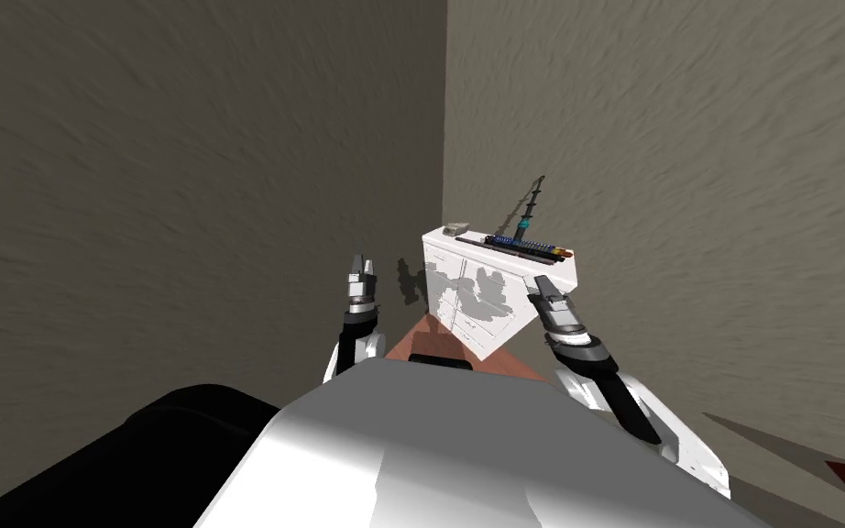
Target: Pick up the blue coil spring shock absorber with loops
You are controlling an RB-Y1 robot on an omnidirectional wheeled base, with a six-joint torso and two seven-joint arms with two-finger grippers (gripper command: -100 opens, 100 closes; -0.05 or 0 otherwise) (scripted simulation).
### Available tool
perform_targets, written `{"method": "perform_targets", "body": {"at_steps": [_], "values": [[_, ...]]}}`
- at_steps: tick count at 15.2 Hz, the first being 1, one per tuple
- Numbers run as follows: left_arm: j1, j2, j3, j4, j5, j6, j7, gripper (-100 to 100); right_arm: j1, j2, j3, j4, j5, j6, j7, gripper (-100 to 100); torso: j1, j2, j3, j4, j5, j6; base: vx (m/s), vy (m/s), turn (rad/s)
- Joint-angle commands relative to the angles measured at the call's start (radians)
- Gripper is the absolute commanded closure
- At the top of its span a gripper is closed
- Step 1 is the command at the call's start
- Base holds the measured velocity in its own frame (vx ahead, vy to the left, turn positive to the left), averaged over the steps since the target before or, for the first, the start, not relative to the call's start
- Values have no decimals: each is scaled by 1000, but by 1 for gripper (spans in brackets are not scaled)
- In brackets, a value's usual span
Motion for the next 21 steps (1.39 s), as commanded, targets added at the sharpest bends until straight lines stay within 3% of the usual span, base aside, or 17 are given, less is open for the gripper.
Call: {"method": "perform_targets", "body": {"at_steps": [1, 2, 3, 5, 6, 9, 10, 12, 13, 16, 17, 20, 21], "values": [[0, 0, 0, 0, 0, 0, 0, 0, 0, -50, -3, 29, 6, -32, 5, -100, 0, 0, 0, 0, 0, 0, -71, -60, -16], [0, 0, 0, 0, 0, 0, 0, 0, 0, -61, -3, 29, 6, -32, 5, -100, 0, 0, 0, 0, 0, 0, -56, -50, -5], [0, 0, 0, 0, 0, 0, 0, 0, 1, -90, -7, 70, 14, -70, 10, -100, 0, 0, 0, 0, 0, 0, -71, -69, -10], [0, 0, 0, 0, 0, 0, 0, 0, 1, -130, -7, 71, 14, -70, 10, -100, -2, 1, 1, 0, 0, 0, -60, -66, -4], [0, 0, 0, 0, 0, 0, 0, 0, 3, -156, -10, 114, 23, -109, 13, -100, -1, 0, 0, 0, 0, 0, -45, -54, -4], [0, 0, 0, 0, 0, 0, 0, 0, 3, -203, -10, 115, 23, -109, 13, -100, 0, -1, 0, 0, 0, 0, -40, -46, 0], [0, 0, 0, 0, 0, 0, 0, 0, 7, -238, -14, 162, 31, -148, 15, -100, 1, -2, -1, 0, 0, 0, -15, -36, 3], [0, 0, 0, 0, 0, 0, 0, 0, 7, -279, -14, 162, 31, -148, 15, -100, 1, -2, -1, 0, 0, 0, -38, -39, 2], [0, 0, 0, 0, 0, 0, 0, 0, 12, -304, -18, 204, 41, -187, 15, -100, 1, -2, -1, 0, 0, 0, -37, -47, 8], [0, 0, 0, 0, 0, 0, 0, 0, 12, -357, -18, 210, 41, -187, 15, -100, 0, -2, -1, 0, 0, 0, -35, -56, 7], [0, 0, 0, 0, 0, 0, 0, 0, 19, -390, -22, 257, 50, -225, 14, -100, 1, -2, -1, 0, 0, 0, -26, -39, 19], [0, 0, 0, 0, 0, 0, 0, 0, 19, -438, -22, 260, 50, -225, 14, -100, 1, -2, -1, 0, 0, 0, -26, -44, 15], [0, 0, 0, 0, 0, 0, 0, 0, 27, -474, -25, 306, 60, -262, 11, -100, 1, -3, -1, 0, 0, 0, -24, -48, 23]]}}
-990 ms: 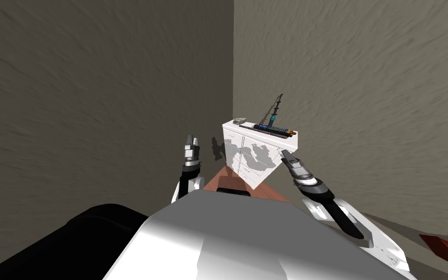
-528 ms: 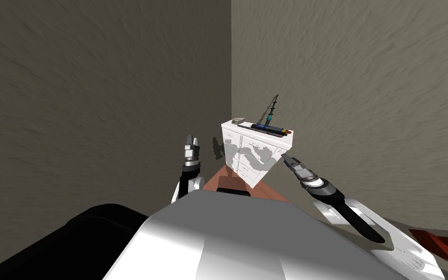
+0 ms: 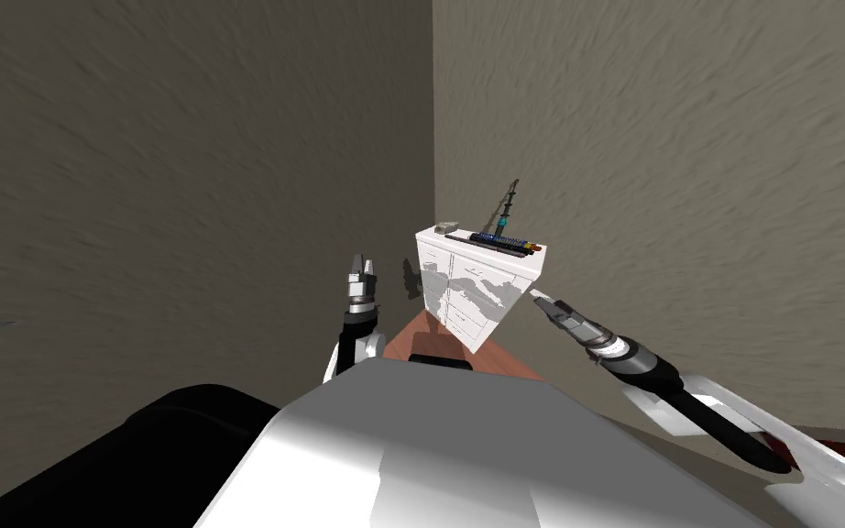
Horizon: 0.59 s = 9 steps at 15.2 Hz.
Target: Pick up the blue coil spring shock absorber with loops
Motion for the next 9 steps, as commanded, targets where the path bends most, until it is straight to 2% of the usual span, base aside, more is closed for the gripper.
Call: {"method": "perform_targets", "body": {"at_steps": [1, 2, 3, 4, 7, 8, 9], "values": [[0, 0, 0, 0, 0, 0, 0, 0, 5, -50, -1, 36, 7, -27, -2, -100, 0, 0, 0, 0, 0, 0, -33, -52, 23], [0, 0, 0, 0, 0, 0, 0, 0, 5, -74, -1, 36, 7, -27, -2, -100, 0, 0, 0, 0, 0, 0, -34, -42, 16], [0, 0, 0, 0, 0, 0, 0, 0, 5, -75, -1, 36, 7, -27, -2, -100, 0, 0, 0, 0, 0, 0, -22, -29, 12], [0, 0, 0, 0, 0, 0, 0, 0, 15, -111, -4, 80, 17, -63, -7, -100, 1, 0, 0, 0, 0, 0, -21, -35, 34], [0, 0, 0, 0, 0, 0, 0, 0, 15, -160, -4, 89, 17, -63, -7, -100, 1, 0, 0, 0, 0, 0, -14, -35, 17], [0, 0, 0, 0, 0, 0, 0, 0, 26, -192, -7, 133, 27, -98, -14, -100, 1, -1, -1, 0, 0, 0, -11, -30, 39], [0, 0, 0, 0, 0, 0, 0, 0, 26, -216, -7, 143, 27, -98, -14, -100, 1, -1, -1, 0, 0, 0, -23, -38, 39]]}}
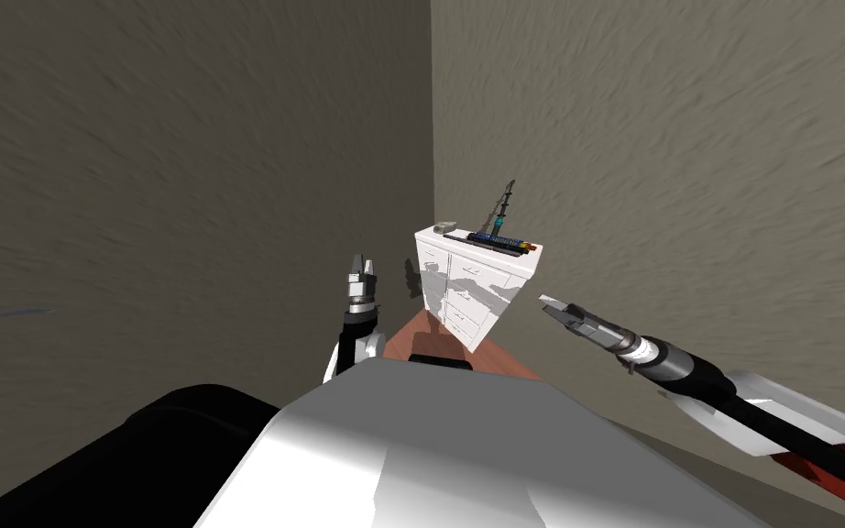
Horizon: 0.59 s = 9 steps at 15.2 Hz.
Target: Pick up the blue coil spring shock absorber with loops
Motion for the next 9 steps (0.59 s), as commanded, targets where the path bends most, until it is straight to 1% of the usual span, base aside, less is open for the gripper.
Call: {"method": "perform_targets", "body": {"at_steps": [1, 2, 3, 4, 5, 6, 7, 9], "values": [[0, 0, 0, 0, 0, 0, 0, 0, -1, -50, 4, 27, 6, -16, -1, -100, 0, 0, 0, 0, 0, 0, -17, -33, 17], [0, 0, 0, 0, 0, 0, 0, 0, -1, -55, 4, 27, 6, -16, -1, -100, 0, 0, 0, 0, 0, 0, -11, -26, 10], [0, 0, 0, 0, 0, 0, 0, 0, 11, -90, 2, 72, 16, -49, -10, -100, 1, 0, 0, 0, 0, 0, -13, -35, 42], [0, 0, 0, 0, 0, 0, 0, 0, 11, -111, 2, 82, 16, -49, -10, -100, 0, 0, 0, 0, 0, 0, -14, -40, 51], [0, 0, 0, 0, 0, 0, 0, 0, 11, -134, 2, 82, 16, -49, -10, -100, 0, 0, 0, 0, 0, 0, -17, -31, 22], [0, 0, 0, 0, 0, 0, 0, 0, 11, -142, 2, 82, 16, -49, -10, -100, 0, 0, 0, 0, 0, 0, -13, -20, -1], [0, 0, 0, 0, 0, 0, 0, 0, 25, -174, -1, 131, 25, -81, -21, -100, 1, 0, 0, 0, 0, 0, -8, -25, 57], [0, 0, 0, 0, 0, 0, 0, 0, 25, -214, -1, 138, 25, -81, -21, -100, 1, -1, 0, 0, 0, 0, -6, -31, 48]]}}
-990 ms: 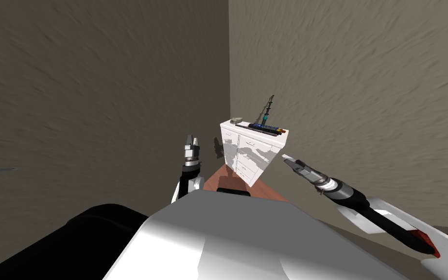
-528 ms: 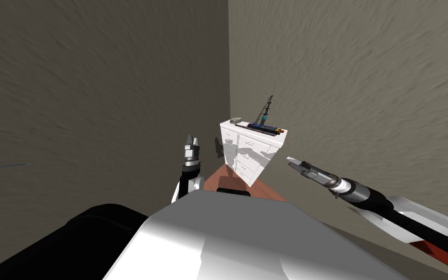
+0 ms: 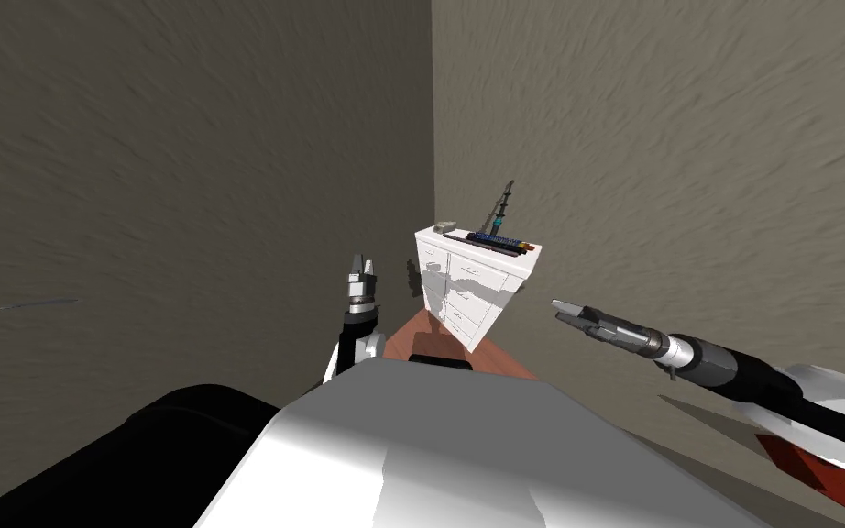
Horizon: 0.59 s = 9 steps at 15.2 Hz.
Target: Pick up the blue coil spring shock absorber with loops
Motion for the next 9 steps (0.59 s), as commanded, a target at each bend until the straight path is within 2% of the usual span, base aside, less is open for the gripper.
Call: {"method": "perform_targets", "body": {"at_steps": [1, 2, 5, 6, 9], "values": [[0, 0, 0, 0, 0, 0, 0, 0, 2, -43, -3, 12, 0, -9, -4, -100, 0, 0, 0, 0, 0, 0, -1, -19, -7], [0, 0, 0, 0, 0, 0, 0, 0, 17, -71, -5, 59, 10, -39, -17, -100, 1, 0, 0, 0, 0, 0, 5, -21, 44], [0, 0, 0, 0, 0, 0, 0, 0, 17, -131, -5, 68, 10, -39, -17, -100, 0, -1, -1, 0, 0, 0, 4, -23, 39], [0, 0, 0, 0, 0, 0, 0, 0, 33, -159, -6, 111, 19, -67, -32, -100, 1, -1, -1, 0, 0, 0, 7, -16, 62], [0, 0, 0, 0, 0, 0, 0, 0, 33, -219, -6, 124, 19, -67, -32, -100, 1, -1, -1, 0, 0, 0, 7, -17, 36]]}}
